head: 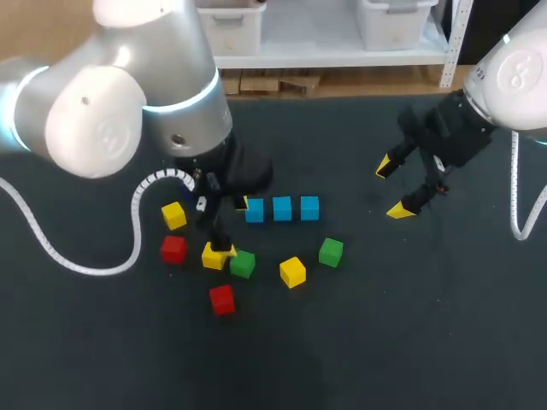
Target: Place the blue cubes, place green cubes on the blue cubes, place the yellow cubes on the green cubes, then place the red cubes on the yellow cubes, and place purple cube on the red cubes.
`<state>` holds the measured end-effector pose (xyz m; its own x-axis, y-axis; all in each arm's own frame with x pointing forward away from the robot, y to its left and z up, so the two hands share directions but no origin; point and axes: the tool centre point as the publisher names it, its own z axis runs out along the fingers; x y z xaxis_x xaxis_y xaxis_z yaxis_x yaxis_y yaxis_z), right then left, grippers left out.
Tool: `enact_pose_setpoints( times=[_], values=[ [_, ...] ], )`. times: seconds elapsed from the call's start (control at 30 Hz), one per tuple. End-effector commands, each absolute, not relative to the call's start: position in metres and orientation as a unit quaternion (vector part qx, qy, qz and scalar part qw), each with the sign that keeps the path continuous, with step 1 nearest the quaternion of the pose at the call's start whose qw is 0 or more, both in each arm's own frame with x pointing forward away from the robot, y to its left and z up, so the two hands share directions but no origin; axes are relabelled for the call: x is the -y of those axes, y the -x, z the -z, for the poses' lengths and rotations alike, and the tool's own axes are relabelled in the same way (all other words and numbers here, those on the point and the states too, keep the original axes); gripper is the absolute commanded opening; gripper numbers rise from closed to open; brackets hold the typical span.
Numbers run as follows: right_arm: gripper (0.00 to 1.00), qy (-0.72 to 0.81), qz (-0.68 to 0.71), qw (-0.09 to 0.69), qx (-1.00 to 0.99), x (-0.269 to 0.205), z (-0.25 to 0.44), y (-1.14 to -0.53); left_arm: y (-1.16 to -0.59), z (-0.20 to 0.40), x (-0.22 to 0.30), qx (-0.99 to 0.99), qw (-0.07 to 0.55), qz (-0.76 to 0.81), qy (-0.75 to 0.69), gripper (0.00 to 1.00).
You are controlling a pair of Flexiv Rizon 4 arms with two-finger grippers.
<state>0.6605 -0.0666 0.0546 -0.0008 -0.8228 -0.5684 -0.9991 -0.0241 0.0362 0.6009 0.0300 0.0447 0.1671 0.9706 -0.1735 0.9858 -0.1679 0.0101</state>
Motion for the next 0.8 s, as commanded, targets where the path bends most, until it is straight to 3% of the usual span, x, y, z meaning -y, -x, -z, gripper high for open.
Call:
enact_pose_setpoints(
  times=[0.03,0.53,0.8],
  values=[
    [1.0,0.679,-0.226,0.196,-0.67,0.067,-0.054,-0.661,-0.583,-0.043,-0.033,-0.642,0.067,0.062,-0.761,1.0],
    [1.0,0.679,-0.226,0.196,-0.67,0.067,-0.054,-0.661,-0.576,-0.014,-0.026,-0.629,0.052,0.073,-0.772,0.98],
    [1.0,0.679,-0.226,0.196,-0.67,0.067,-0.054,-0.661,-0.589,-0.01,-0.026,-0.623,0.053,0.067,-0.778,0.87]
  ],
)
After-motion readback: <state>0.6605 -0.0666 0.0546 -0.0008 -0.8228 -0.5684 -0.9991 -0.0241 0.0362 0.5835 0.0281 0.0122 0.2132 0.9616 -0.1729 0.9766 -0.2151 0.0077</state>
